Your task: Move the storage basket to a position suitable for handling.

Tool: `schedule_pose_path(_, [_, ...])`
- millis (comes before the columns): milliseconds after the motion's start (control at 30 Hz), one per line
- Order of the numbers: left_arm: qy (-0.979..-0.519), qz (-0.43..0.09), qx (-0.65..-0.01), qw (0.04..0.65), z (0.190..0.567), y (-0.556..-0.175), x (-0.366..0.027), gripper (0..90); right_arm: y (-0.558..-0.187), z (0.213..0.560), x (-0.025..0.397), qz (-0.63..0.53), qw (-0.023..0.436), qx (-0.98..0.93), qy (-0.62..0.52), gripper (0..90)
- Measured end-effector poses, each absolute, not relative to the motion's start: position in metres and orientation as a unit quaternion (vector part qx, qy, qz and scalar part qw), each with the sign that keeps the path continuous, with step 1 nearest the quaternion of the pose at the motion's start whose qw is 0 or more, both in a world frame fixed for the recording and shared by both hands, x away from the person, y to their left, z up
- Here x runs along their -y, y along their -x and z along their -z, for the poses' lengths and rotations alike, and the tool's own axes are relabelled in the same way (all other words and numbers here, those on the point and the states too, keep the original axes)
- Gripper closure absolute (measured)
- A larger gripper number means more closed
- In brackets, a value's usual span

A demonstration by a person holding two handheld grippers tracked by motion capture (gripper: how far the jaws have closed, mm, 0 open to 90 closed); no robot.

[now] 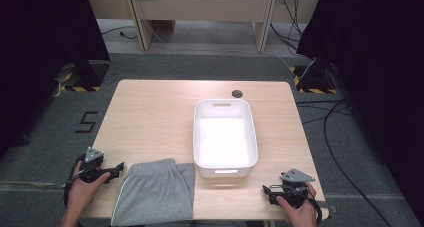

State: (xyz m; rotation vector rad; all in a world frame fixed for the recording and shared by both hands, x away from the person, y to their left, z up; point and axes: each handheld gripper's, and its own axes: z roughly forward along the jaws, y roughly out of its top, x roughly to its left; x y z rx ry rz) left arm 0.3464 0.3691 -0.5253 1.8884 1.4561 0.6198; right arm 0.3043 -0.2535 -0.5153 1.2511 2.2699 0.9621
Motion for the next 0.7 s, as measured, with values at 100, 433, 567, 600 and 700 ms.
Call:
schedule_pose_path(100, [-0.723,-0.237,-0.558,0.333,0.525,-0.346,-0.369,11.4,-0.304,0.515,0.254,-0.342,0.188,-0.806,-0.444,15.1])
schedule_pose_path(433, [-0.705,-0.242,-0.554,0.370,0.499,-0.348,-0.373,16.7,-0.303,0.503,0.255,-0.374,0.190,-0.788,-0.450,22.4])
schedule_pose_path(567, [-0.703,-0.246,-0.544,0.385,0.484,-0.345,-0.366,16.4,-0.303,0.487,0.254,-0.397,0.201,-0.774,-0.451,18.7])
schedule_pose_path(600, [-0.704,-0.247,-0.539,0.390,0.480,-0.343,-0.362,16.4,-0.303,0.484,0.253,-0.404,0.201,-0.771,-0.450,19.3])
schedule_pose_path(700, [-0.711,-0.244,-0.526,0.397,0.473,-0.341,-0.350,16.4,-0.303,0.468,0.250,-0.423,0.208,-0.764,-0.441,22.7])
